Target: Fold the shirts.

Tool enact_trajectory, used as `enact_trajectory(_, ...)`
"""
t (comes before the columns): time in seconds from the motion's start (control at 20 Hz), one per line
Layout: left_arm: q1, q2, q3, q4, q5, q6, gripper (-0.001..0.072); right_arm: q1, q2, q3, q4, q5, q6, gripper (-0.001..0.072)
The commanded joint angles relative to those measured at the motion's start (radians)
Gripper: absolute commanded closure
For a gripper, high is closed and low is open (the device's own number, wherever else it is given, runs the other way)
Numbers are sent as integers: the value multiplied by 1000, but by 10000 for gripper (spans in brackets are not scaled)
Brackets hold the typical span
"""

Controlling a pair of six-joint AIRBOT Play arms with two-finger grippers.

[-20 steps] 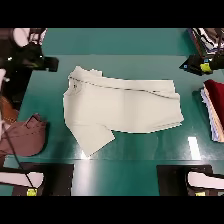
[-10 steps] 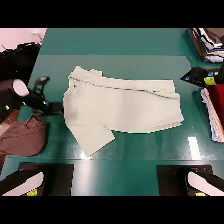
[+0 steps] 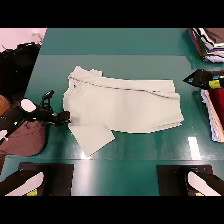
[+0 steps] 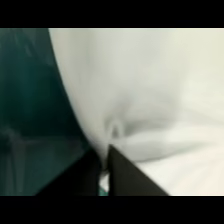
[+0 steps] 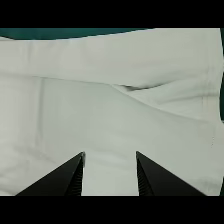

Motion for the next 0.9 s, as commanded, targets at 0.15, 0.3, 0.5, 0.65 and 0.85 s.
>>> enact_trajectory(0.15,0,40,72,-46,-9,23,680,-158,81,-230,-6,99,0,333)
enact_trajectory(0.3,0,80,117,-48,-13,23,679,-327,149,-441,-4,100,0,390)
enact_trajectory(0.5,0,81,132,-48,-24,22,679,-463,167,-642,6,58,0,393)
enact_trajectory(0.65,0,81,132,-48,-31,22,679,-467,111,-694,63,-8,-9,409)
enact_trajectory(0.85,0,81,132,-47,-36,22,679,-466,4,-700,171,-81,-57,410)
